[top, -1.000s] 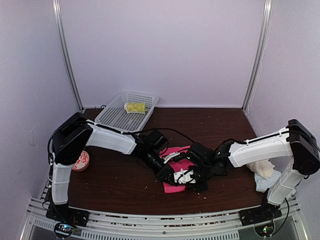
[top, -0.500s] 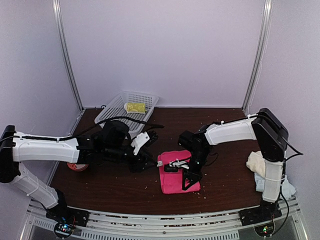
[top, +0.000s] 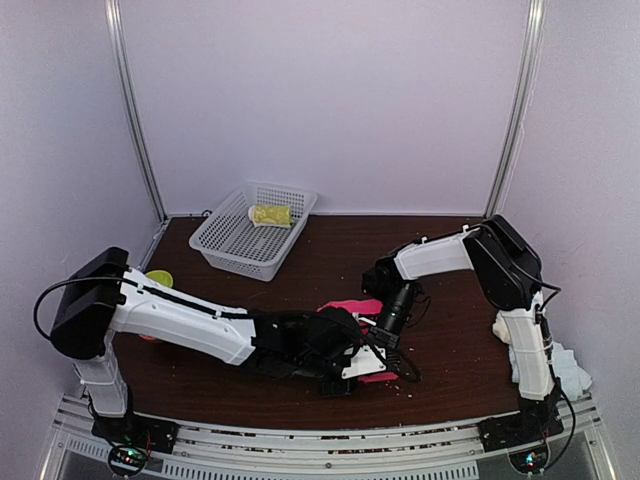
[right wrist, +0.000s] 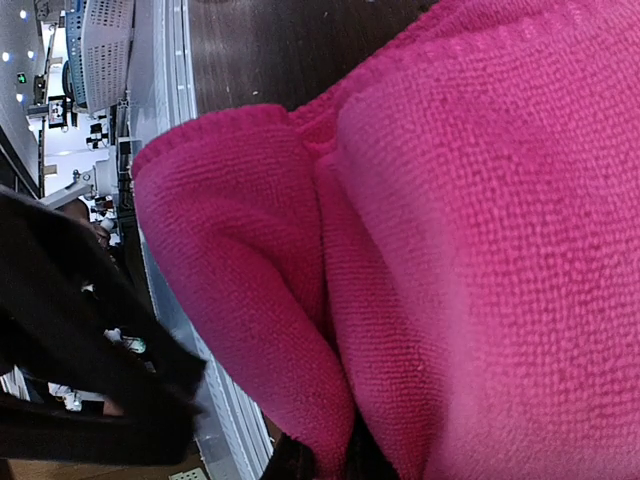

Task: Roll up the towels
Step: Roll the towel at the center of the board.

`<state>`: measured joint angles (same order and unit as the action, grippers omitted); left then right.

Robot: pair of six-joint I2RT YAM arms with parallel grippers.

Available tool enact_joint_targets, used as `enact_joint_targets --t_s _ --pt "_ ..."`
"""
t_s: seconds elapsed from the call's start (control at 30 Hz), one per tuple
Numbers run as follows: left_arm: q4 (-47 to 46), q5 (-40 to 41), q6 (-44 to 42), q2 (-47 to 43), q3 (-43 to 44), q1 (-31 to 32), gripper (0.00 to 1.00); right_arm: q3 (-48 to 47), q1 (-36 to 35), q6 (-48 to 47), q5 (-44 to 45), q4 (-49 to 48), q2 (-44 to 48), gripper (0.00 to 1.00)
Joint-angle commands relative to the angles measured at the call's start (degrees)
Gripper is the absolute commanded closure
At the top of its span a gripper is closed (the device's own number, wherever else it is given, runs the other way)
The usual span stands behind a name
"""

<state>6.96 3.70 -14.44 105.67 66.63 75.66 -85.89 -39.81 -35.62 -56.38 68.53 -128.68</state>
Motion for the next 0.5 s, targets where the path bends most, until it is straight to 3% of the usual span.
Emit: enact_joint_targets --t_s 0.0,0.2,0.33,0.47 --pt "2.62 4.82 -4.86 4.71 3.66 -0.42 0.57 3.09 -0.09 0.21 11.28 -3.84 -3.2 1.0" --pt "1.66 9.2 -6.33 8.52 3.41 -0.42 0.59 2.79 -0.1 0.2 10.38 -4.1 -3.15 1.0" --pt "2.35 9.51 -5.98 9.92 3.96 -0.42 0.7 2.65 -0.09 -0.03 10.04 -3.75 -3.1 0.99" --pt "2.95 12.05 -5.95 11.21 4.08 -0.42 0.74 2.99 -0.09 -0.78 9.34 -3.24 -2.11 0.99"
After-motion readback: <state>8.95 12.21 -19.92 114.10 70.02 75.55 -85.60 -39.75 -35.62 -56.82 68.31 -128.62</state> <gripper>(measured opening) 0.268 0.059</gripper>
